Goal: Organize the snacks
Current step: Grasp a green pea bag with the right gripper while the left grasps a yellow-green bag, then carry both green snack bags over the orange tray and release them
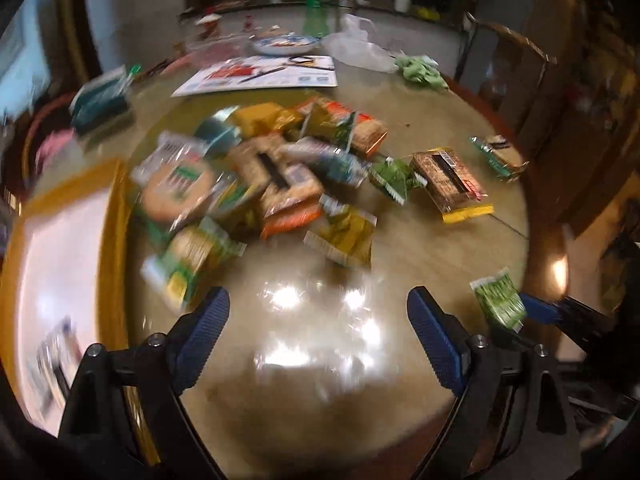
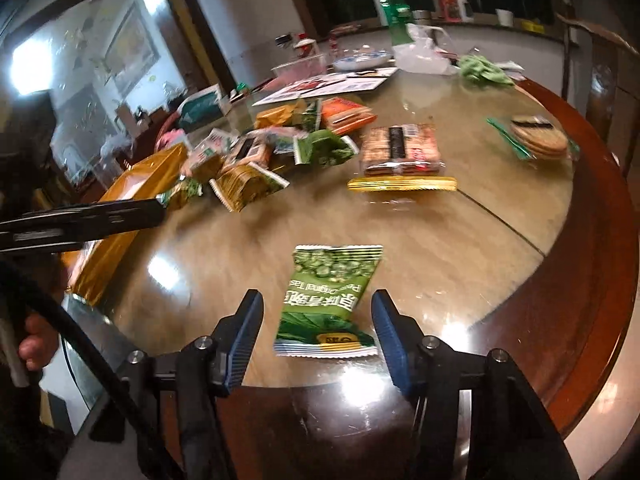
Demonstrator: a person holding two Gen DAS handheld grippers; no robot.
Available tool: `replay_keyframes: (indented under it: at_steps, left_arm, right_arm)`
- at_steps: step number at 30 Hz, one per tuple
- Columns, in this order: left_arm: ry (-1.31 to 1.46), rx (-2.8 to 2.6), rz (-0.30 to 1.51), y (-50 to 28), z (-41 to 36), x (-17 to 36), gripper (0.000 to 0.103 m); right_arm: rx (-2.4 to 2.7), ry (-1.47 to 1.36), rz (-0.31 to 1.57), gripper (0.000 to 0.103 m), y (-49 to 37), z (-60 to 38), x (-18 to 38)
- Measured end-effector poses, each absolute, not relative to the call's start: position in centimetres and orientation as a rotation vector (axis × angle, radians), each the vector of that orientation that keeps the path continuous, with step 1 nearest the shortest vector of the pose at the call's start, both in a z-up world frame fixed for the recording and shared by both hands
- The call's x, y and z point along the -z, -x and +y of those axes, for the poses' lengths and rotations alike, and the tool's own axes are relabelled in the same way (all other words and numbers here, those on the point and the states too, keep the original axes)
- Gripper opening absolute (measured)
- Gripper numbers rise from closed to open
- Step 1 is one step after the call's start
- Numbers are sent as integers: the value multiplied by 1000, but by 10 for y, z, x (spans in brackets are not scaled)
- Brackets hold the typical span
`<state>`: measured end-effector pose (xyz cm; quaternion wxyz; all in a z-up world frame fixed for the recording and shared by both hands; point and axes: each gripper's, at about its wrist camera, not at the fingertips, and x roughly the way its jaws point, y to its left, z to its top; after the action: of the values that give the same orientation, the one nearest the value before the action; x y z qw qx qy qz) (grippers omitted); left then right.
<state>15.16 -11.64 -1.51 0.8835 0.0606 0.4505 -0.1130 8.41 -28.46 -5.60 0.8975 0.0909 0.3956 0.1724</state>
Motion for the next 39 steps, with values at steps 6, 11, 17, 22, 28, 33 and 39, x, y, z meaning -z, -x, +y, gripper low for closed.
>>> replay_keyframes:
  at_steps: [6, 11, 17, 22, 28, 33, 39]
  left_arm:
    - [-252, 239, 939, -191, -154, 31, 81]
    - [-344, 201, 970, -201, -168, 48, 42]
    - [-205, 198, 998, -168, -134, 42, 39]
    - [-122, 202, 980, -125, -106, 45, 38]
    - [24, 264, 961, -93, -75, 34, 35]
    - [129, 300, 932, -77, -50, 23, 35]
    - [217, 335, 870, -54, -19, 2, 34]
  right_arm:
    - [-341, -259, 820, 44, -88, -297, 57]
    - [-349, -265, 824, 44, -88, -299, 56]
    - [-332, -253, 833, 43, -90, -293, 56]
    - [-326, -235, 860, 40, -96, -274, 55]
    - [-307, -172, 879, 31, -94, -241, 48]
    - [-294, -154, 915, 31, -100, -230, 49]
    - [-278, -249, 940, 35, -112, -228, 53]
